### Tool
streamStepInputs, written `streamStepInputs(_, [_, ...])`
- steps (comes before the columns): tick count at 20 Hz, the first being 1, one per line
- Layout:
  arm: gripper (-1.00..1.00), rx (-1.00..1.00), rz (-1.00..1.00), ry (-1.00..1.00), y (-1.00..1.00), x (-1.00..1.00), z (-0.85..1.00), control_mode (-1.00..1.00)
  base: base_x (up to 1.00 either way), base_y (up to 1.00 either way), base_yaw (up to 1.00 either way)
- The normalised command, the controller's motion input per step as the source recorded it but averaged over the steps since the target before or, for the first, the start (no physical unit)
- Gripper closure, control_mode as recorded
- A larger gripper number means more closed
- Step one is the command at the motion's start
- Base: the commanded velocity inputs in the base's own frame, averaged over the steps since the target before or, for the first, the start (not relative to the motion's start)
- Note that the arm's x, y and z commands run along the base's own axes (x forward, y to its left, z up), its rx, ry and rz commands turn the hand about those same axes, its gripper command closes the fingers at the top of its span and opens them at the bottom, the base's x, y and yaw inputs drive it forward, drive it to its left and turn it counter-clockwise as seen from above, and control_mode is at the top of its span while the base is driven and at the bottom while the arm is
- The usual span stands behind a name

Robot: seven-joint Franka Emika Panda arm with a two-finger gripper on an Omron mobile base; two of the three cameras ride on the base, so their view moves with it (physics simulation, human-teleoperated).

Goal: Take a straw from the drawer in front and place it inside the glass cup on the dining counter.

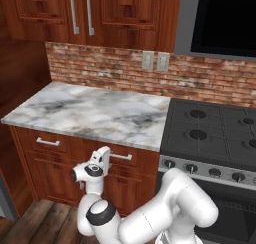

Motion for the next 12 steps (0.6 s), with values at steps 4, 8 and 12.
streamStepInputs(4, [-1.0,-0.06,0.01,-0.01,-0.03,0.15,-0.21,-1.0,0.0,0.0,0.0])
streamStepInputs(8, [-1.0,-0.06,0.02,-0.06,-0.02,0.08,-0.15,-1.0,0.0,0.0,0.0])
streamStepInputs(12, [-1.0,-0.07,0.01,-0.07,-0.04,0.04,-0.18,-1.0,0.0,0.0,0.0])
